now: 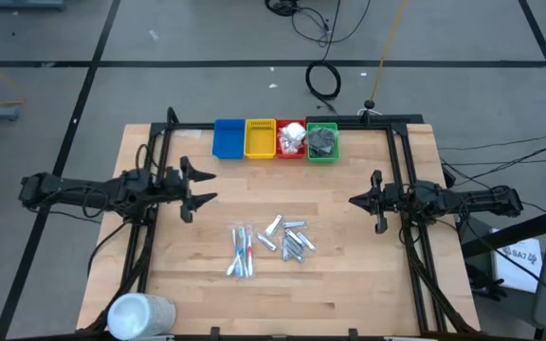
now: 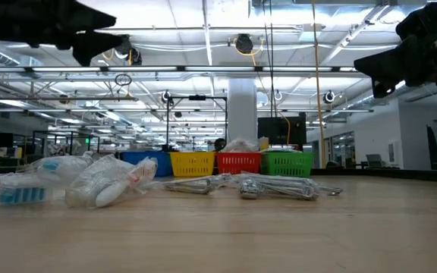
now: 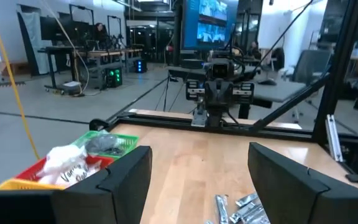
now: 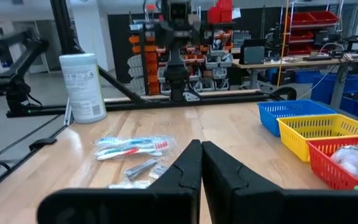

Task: Pick & Place Travel size toiletries
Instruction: Put the nail cutter into the yellow bin

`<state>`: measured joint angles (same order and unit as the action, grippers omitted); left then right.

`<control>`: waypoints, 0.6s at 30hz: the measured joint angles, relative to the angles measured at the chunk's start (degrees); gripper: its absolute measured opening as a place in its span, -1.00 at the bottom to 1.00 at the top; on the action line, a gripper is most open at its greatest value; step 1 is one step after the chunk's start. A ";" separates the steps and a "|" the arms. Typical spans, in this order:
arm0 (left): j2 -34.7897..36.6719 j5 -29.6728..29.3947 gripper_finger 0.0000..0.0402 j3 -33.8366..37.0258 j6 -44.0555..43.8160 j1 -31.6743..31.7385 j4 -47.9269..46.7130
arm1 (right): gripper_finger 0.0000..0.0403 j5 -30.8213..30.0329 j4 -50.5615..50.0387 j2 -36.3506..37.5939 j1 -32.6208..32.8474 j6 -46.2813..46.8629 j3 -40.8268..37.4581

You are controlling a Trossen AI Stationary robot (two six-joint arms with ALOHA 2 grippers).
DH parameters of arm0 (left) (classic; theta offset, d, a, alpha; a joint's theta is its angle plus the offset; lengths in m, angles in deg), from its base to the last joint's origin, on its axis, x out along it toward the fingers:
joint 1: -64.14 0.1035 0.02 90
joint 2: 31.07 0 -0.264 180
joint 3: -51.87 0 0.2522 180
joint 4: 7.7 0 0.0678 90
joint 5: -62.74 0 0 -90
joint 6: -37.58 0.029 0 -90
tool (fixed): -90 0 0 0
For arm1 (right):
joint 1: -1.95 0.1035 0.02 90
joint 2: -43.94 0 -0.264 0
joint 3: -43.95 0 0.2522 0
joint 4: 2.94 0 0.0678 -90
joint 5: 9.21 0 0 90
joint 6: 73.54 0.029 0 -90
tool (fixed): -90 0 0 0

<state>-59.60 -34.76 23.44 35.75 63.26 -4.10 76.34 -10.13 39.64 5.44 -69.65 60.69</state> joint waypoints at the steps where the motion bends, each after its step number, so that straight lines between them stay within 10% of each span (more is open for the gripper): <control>1: 1.28 -0.02 0.31 1.09 -0.46 0.01 0.04 | -0.98 0.02 0.23 0.00 0.00 0.94 0.01; 18: 6.77 -2.69 0.31 7.89 -2.88 0.04 0.02 | -0.98 0.02 15.22 0.02 0.00 13.98 0.00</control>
<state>-52.83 -37.46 31.33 32.86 63.30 -4.08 76.36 5.09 39.66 5.44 -55.67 60.69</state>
